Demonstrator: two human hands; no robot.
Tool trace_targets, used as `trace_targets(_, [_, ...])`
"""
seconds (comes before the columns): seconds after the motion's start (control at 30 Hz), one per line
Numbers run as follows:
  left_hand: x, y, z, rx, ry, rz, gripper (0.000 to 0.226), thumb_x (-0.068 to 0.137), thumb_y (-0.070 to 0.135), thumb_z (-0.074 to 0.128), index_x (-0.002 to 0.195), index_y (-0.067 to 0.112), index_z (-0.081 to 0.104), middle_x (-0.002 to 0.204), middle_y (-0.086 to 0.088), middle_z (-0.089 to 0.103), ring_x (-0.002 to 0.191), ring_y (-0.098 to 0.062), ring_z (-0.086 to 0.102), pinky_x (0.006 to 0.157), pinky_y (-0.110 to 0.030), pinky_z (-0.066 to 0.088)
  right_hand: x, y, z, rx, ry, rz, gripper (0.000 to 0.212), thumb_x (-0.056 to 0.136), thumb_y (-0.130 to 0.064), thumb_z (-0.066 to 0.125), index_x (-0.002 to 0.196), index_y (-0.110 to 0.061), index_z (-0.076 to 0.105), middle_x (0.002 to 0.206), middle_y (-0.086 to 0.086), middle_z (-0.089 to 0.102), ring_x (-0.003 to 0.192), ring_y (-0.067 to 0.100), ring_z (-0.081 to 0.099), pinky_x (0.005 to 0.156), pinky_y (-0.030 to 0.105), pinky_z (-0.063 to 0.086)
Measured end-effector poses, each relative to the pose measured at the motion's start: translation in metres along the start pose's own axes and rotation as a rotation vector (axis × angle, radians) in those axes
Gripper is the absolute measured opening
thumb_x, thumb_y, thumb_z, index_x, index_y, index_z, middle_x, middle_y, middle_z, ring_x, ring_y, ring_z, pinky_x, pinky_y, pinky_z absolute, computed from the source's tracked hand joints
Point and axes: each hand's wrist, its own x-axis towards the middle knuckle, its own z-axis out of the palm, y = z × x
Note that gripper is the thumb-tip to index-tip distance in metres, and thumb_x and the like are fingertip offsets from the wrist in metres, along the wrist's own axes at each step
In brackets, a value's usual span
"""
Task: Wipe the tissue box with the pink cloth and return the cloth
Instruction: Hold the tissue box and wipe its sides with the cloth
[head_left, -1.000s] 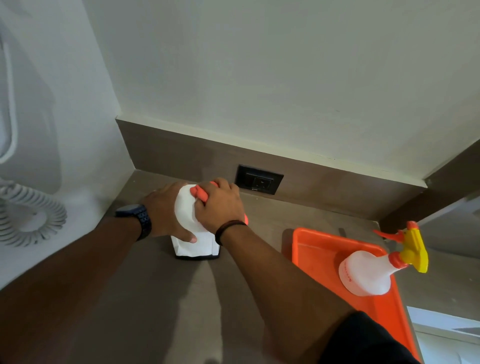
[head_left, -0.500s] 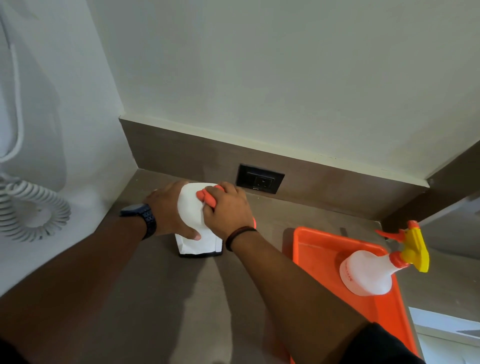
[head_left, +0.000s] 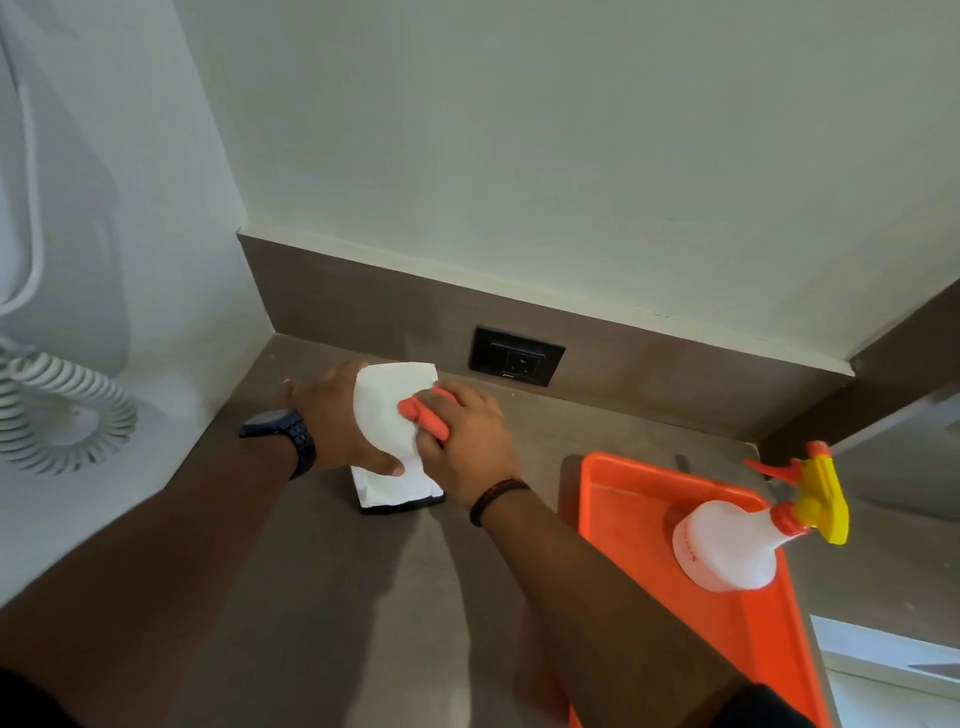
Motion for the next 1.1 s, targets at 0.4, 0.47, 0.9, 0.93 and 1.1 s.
trace_targets(0.4, [-0.001,0.067,0.002,0.027,0.052,-0.186,0.15,0.026,0.097,0.054,0.147,0.021,0.006,0.156,-0.012,0.019,0.142,-0.034,0.014,0.113,-0.058,0.015,-0.022,0.029,-0.015,0.964,0.642,0.934,0.007,0.085,-0.031,0.071,0.086,-0.036,0.075,0.066,-0.026,0.072,0.066,-0.011,0.066,0.06,0.005,0.046])
trace_targets(0.47, [0.015,0.066,-0.021,0.215,-0.22,0.118,0.143,0.035,0.082,0.073,0.148,0.027,0.003,0.156,-0.008,0.021,0.141,-0.031,0.018,0.112,-0.052,0.019,-0.024,0.034,-0.019,0.964,0.649,0.922,0.017,0.087,-0.029,0.07,0.102,-0.025,0.076,0.073,-0.02,0.074,0.069,-0.01,0.066,0.063,0.006,0.047])
trace_targets(0.9, [0.023,0.087,-0.021,0.167,-0.172,-0.355,0.106,0.039,0.088,0.065,0.114,0.013,0.059,0.093,-0.01,0.063,0.079,-0.027,0.062,0.061,-0.033,0.05,-0.039,0.038,-0.016,1.018,0.64,0.945,0.006,0.091,-0.029,0.068,0.085,-0.03,0.071,0.079,-0.01,0.077,0.078,-0.001,0.07,0.058,0.002,0.044])
trace_targets(0.93, [0.025,0.081,-0.021,0.186,-0.21,-0.309,0.131,0.028,0.094,0.061,0.132,0.016,0.045,0.121,-0.014,0.056,0.102,-0.034,0.058,0.08,-0.042,0.052,-0.039,0.033,-0.014,1.081,0.651,0.945,0.012,0.091,-0.026,0.068,0.08,-0.023,0.071,0.077,-0.001,0.074,0.073,0.006,0.07,0.05,0.003,0.043])
trace_targets(1.1, [0.026,0.042,-0.017,0.503,-0.352,0.367,0.162,0.009,0.099,0.049,0.144,0.032,-0.011,0.158,0.001,0.005,0.143,-0.025,0.002,0.115,-0.05,0.004,-0.03,0.012,0.01,1.255,0.553,0.989,0.013,0.093,-0.014,0.065,0.104,-0.011,0.072,0.07,0.024,0.055,0.053,0.005,0.053,0.048,0.016,0.046])
